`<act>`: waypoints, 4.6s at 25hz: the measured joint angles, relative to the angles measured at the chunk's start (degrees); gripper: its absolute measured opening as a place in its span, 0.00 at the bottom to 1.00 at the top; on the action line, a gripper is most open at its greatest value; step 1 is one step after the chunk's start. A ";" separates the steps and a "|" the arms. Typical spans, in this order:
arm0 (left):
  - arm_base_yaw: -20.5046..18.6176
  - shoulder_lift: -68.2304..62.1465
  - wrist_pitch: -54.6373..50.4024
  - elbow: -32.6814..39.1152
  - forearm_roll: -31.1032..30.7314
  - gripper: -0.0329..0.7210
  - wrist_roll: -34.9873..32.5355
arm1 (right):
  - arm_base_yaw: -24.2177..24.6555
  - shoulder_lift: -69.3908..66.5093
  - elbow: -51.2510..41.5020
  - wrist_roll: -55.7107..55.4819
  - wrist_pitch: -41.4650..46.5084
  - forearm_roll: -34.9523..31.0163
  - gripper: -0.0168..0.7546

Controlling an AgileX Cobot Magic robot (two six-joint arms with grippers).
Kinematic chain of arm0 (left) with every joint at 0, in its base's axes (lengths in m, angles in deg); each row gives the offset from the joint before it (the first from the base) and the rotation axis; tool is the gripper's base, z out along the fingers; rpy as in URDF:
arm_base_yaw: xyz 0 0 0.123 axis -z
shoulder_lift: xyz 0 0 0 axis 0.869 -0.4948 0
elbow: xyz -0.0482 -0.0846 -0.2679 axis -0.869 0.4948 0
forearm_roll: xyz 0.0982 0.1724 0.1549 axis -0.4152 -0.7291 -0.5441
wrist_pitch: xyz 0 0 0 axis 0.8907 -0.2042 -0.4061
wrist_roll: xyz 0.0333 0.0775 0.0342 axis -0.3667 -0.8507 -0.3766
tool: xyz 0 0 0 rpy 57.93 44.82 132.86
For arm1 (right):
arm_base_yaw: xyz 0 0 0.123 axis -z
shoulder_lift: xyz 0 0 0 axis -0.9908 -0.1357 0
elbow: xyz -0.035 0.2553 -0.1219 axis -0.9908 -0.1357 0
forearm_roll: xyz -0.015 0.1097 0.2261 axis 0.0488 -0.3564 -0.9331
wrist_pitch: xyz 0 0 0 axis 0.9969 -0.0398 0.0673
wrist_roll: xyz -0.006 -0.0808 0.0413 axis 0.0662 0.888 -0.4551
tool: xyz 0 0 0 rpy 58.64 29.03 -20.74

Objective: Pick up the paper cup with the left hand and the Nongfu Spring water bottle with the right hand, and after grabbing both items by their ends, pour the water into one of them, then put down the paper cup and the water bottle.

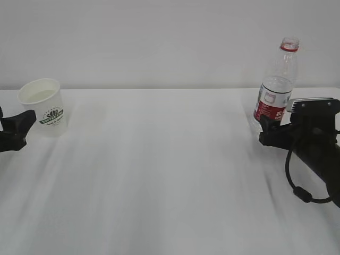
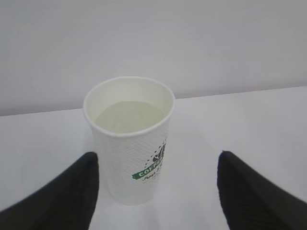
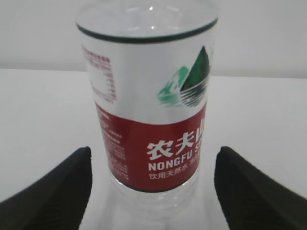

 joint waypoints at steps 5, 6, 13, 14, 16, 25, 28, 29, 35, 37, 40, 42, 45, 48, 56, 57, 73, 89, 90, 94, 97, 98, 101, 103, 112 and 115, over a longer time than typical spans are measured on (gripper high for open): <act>0.00 0.89 -0.13 0.38 0.00 0.79 0.00 | 0.00 4.83 -3.83 0.21 0.00 0.00 0.79; 0.00 1.01 -0.13 0.40 0.00 0.79 0.00 | 0.00 5.99 -4.68 0.21 0.00 0.00 0.79; 0.00 4.32 -0.13 0.51 0.00 0.79 0.00 | 0.00 12.21 -9.35 0.30 -0.02 0.00 0.79; 0.00 4.95 -0.15 0.51 0.00 0.79 0.00 | 0.00 13.01 -9.84 0.30 -0.02 0.00 0.79; 0.00 6.84 -0.82 0.51 0.00 0.79 0.00 | 0.00 14.63 -10.91 0.30 -0.02 0.00 0.79; 0.00 17.88 -8.47 0.62 0.00 0.79 0.00 | 0.00 22.59 -13.60 0.30 -0.12 0.00 0.79; 0.00 21.12 -10.42 0.83 0.00 0.79 0.00 | 0.00 25.52 -13.92 0.30 -0.12 0.00 0.79; 0.00 22.08 -10.93 0.83 0.00 0.79 0.00 | 0.00 26.43 -13.92 0.30 -0.01 0.00 0.79; 0.00 26.40 -13.77 0.83 0.00 0.79 0.00 | 0.00 32.81 -13.92 0.30 3.42 0.00 0.79; 0.00 28.12 -14.85 0.83 0.00 0.79 0.00 | 0.00 34.76 -14.06 0.30 5.15 0.00 0.79; 0.00 31.02 -16.60 1.07 0.00 0.79 0.00 | 0.00 37.70 -14.05 0.30 7.47 0.00 0.79; 0.00 33.34 -18.38 1.16 0.00 0.79 0.24 | 0.00 39.71 -14.05 0.30 8.97 0.00 0.79; 0.00 37.13 -21.45 1.18 0.00 0.79 0.63 | 0.00 42.69 -14.18 0.30 11.58 0.00 0.79; 0.00 41.80 -24.34 1.18 0.00 0.79 2.32 | 0.00 45.83 -14.18 0.30 14.16 0.16 0.79; 0.00 54.94 -35.05 1.28 0.00 0.74 3.24 | 0.00 54.42 -14.38 0.30 21.46 1.82 0.79; 0.00 56.15 -36.38 1.28 0.00 0.73 3.29 | 0.00 55.72 -14.38 0.30 22.56 2.12 0.79; 0.00 71.74 -60.19 -4.36 0.22 0.73 5.38 | 0.00 73.31 -14.54 0.41 40.74 2.52 0.79; 0.00 82.70 -83.32 -8.77 0.42 0.73 5.38 | 0.00 89.71 -14.64 0.41 62.62 2.52 0.78; 0.00 82.98 -84.75 -9.40 0.42 0.73 5.38 | 0.00 90.83 -14.64 0.41 63.72 2.52 0.78; 0.00 83.47 -91.51 -13.17 0.56 0.73 5.38 | 0.00 94.57 -14.64 0.41 68.77 2.52 0.78; 0.00 83.50 -96.22 -16.05 0.68 0.73 3.66 | 0.00 97.25 -14.64 0.41 72.12 2.52 0.78; 0.00 83.50 -97.88 -17.05 0.68 0.73 3.26 | 0.00 97.99 -14.64 0.41 73.25 2.52 0.78; 0.00 83.50 -102.48 -19.50 1.02 0.73 2.83 | 0.00 100.28 -14.64 0.41 76.39 2.52 0.78; 0.00 83.50 -105.83 -20.57 1.49 0.73 2.35 | 0.00 101.82 -14.64 0.41 78.63 2.52 0.78; 0.00 83.60 -115.84 -21.35 9.33 0.73 -1.77 | 0.00 106.38 -11.87 -0.39 90.75 2.52 0.78; 0.00 83.60 -117.96 -21.35 9.96 0.73 -1.91 | 0.00 106.62 -9.32 -1.08 94.96 2.52 0.78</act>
